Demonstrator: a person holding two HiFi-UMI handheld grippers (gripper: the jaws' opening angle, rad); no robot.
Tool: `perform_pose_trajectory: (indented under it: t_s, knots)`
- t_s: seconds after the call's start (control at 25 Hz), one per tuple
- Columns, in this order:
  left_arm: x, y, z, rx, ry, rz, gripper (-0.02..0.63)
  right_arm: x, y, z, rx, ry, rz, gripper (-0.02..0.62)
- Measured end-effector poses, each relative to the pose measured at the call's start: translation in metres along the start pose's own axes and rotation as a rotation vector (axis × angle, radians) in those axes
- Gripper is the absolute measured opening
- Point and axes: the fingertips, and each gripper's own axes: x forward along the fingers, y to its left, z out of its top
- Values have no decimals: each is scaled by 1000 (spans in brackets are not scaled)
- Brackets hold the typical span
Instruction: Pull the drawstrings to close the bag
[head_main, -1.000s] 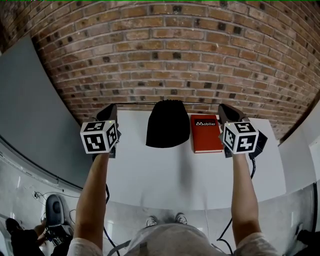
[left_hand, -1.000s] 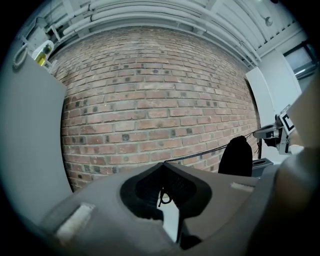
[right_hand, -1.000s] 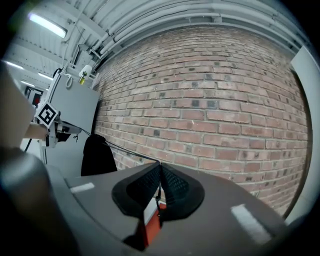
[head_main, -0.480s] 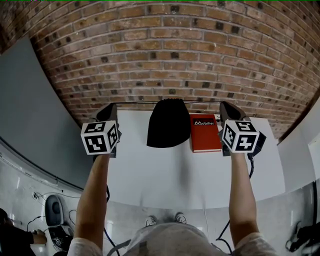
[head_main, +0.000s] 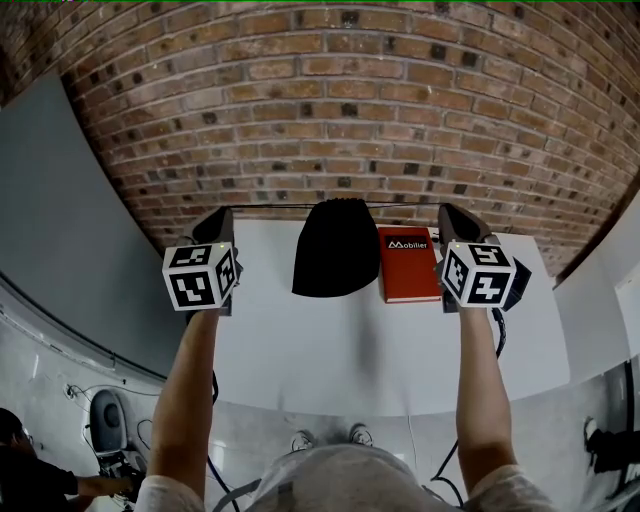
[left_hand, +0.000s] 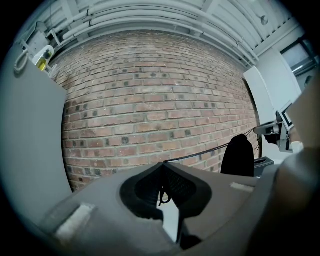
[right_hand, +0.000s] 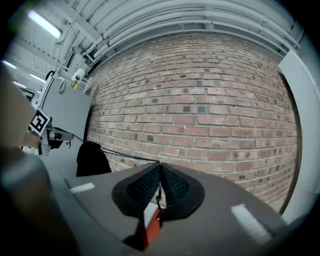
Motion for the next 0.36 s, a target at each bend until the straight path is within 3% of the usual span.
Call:
perform_pose_trajectory:
  t_s: [0.36]
  knots:
    - [0,1,-1,5,-1,2,6,-1,1,1,-6,-4,-8,6]
